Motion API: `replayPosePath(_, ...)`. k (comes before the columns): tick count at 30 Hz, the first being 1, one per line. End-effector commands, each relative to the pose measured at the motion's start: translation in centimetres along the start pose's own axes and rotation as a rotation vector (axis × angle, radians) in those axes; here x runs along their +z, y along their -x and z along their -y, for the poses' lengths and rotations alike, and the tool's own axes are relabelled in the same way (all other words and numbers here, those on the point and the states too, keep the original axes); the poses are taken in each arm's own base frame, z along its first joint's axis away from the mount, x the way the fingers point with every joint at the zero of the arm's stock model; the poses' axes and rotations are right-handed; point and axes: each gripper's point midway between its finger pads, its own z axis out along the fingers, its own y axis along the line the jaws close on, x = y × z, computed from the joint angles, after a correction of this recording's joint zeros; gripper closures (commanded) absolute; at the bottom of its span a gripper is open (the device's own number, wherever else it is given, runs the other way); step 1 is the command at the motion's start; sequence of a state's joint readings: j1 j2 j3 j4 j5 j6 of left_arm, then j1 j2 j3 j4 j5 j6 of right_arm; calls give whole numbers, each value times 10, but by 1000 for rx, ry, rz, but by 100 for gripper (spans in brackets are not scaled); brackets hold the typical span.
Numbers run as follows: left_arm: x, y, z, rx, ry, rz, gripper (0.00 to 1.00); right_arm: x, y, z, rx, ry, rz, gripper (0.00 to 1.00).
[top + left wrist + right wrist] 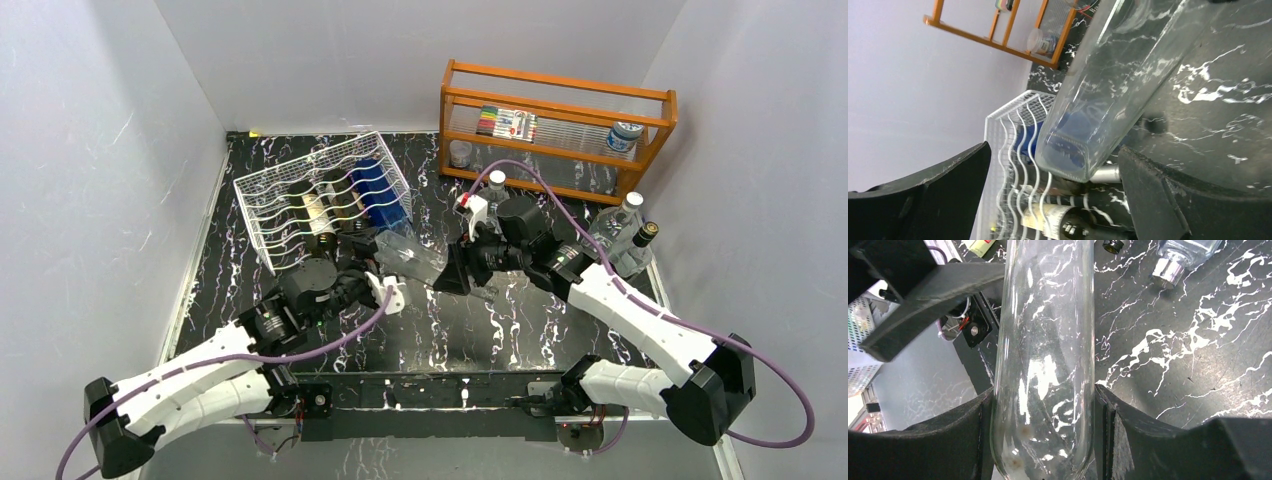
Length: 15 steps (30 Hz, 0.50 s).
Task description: Put the wine bottle on the wine rack
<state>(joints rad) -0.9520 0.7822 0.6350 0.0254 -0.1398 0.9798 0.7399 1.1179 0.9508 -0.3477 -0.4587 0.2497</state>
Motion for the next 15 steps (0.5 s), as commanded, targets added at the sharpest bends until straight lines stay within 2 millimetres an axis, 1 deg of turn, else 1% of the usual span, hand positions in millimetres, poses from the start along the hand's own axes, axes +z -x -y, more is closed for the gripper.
replayPosePath(1, -19, 6, -8, -271, 61, 23, 2, -7, 26, -13, -39, 35, 111, 100)
replayPosePath(2, -23, 12, -14, -326, 78, 42, 2, -6, 25, -13, -36, 38, 107, 100)
replayPosePath(3, -28, 19, -21, -417, 98, 66, 2, -4, 24, -13, -35, 40, 103, 100)
replayPosePath(7, -52, 40, -67, -680, 198, 84, 2, 5, 22, -17, -20, 61, 89, 100)
replayPosePath(9, -63, 43, -89, -784, 247, 39, 2, 13, 21, -24, -15, 79, 78, 100)
replayPosePath(11, -76, 48, -111, -818, 287, 21, 2, 23, 19, -29, -16, 82, 66, 100)
replayPosePath(15, -93, 52, -146, -887, 405, 29, 2, 44, 16, -38, -7, 84, 51, 100)
